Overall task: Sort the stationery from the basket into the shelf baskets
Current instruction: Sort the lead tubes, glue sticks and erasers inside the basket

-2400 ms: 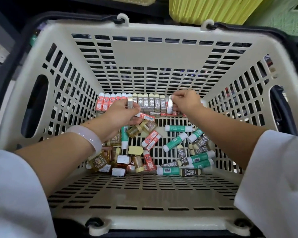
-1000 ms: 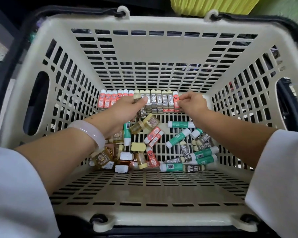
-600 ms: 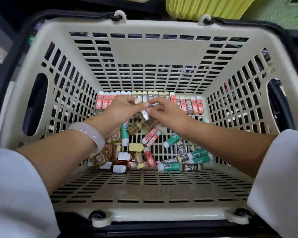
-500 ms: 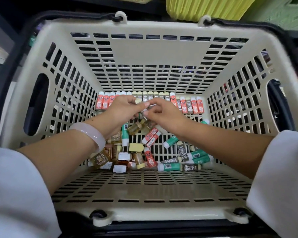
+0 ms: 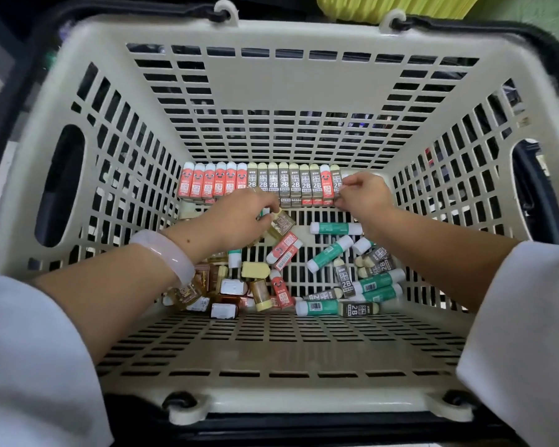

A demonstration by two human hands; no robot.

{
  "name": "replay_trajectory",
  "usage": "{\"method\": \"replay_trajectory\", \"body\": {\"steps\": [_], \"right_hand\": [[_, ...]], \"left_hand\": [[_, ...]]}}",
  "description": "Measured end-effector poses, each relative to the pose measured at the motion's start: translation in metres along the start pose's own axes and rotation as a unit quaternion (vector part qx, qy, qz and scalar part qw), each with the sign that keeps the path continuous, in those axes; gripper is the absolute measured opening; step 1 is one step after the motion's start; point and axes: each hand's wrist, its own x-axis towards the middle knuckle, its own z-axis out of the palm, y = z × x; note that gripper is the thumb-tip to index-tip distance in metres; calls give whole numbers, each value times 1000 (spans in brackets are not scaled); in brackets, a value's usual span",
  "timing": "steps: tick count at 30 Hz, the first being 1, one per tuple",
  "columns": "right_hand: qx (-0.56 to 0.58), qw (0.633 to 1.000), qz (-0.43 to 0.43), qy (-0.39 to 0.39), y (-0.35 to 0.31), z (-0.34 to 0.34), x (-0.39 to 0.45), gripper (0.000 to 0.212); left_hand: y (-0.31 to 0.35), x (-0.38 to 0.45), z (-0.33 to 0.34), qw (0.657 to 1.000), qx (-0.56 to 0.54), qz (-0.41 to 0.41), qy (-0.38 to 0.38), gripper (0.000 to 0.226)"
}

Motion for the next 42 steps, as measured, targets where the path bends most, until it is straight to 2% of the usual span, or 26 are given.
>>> {"method": "replay_trajectory", "body": {"steps": [2, 4, 5, 7, 9, 10, 11, 13, 15, 16, 17, 20, 22, 24, 26, 28, 32, 36, 38, 42], "right_hand": [[-108, 993, -46, 11, -1, -6, 1, 20], [-267, 947, -174, 35, -6, -7, -5, 23], [-313, 914, -256, 13, -9, -5, -13, 20], [-375, 829, -397, -121, -11, 4, -30, 16], [-468, 694, -491, -242, -2, 15, -46, 24], [-510, 632, -516, -272, 5, 20, -49, 33], [-546, 588, -525, -283, 11, 24, -50, 41], [-599, 531, -534, -272, 20, 32, -50, 49], [-614, 502, -555, -252, 22, 38, -49, 52], [-602, 521, -551, -250, 22, 39, -48, 50], [-573, 571, -534, -247, 21, 39, -47, 45], [-411, 768, -436, -226, 11, 33, -50, 29], [-267, 874, -335, -228, 1, 29, -52, 31], [-137, 928, -246, -243, -9, 26, -54, 36], [-55, 946, -198, -251, -14, 25, -57, 36], [7, 949, -181, -260, -18, 24, -61, 34], [105, 949, -131, -268, -22, 20, -62, 23], [195, 948, -61, -245, -25, 12, -51, 9], [204, 959, -29, -194, -26, 6, -42, 10], [172, 985, -12, 16, -22, -12, -18, 14]], "left_hand": [[0, 0, 0, 1000, 2, 2, -1, 21], [0, 0, -1, 1000, -2, 2, 1, 20], [0, 1, -2, 1000, -3, 1, 2, 20], [0, 1, -2, 1000, -9, 0, 6, 19], [-1, 2, -3, 1000, -13, 2, 19, 19], [-1, 2, -3, 1000, -14, 3, 27, 20], [-2, 2, -4, 999, -14, 3, 32, 20], [-3, 3, -4, 999, -13, 5, 35, 21], [-3, 4, -5, 999, -14, 6, 36, 22], [-3, 4, -5, 999, -22, 5, 38, 21], [-2, 5, -5, 998, -38, -3, 41, 21], [2, 5, -6, 991, -117, -51, 45, 20], [6, 4, -7, 983, -165, -79, 20, 23], [10, 1, -9, 955, -273, -114, -17, 35], [13, -1, -10, 901, -405, -142, -55, 40], [14, 0, -11, 876, -458, -140, -59, 38], [10, 2, -12, 869, -470, -153, -28, 27], [1, 5, -12, 878, -446, -172, -1, 19], [-2, 6, -13, 879, -442, -179, 14, 18], [-2, 5, -14, 869, -458, -184, 33, 18]]}}
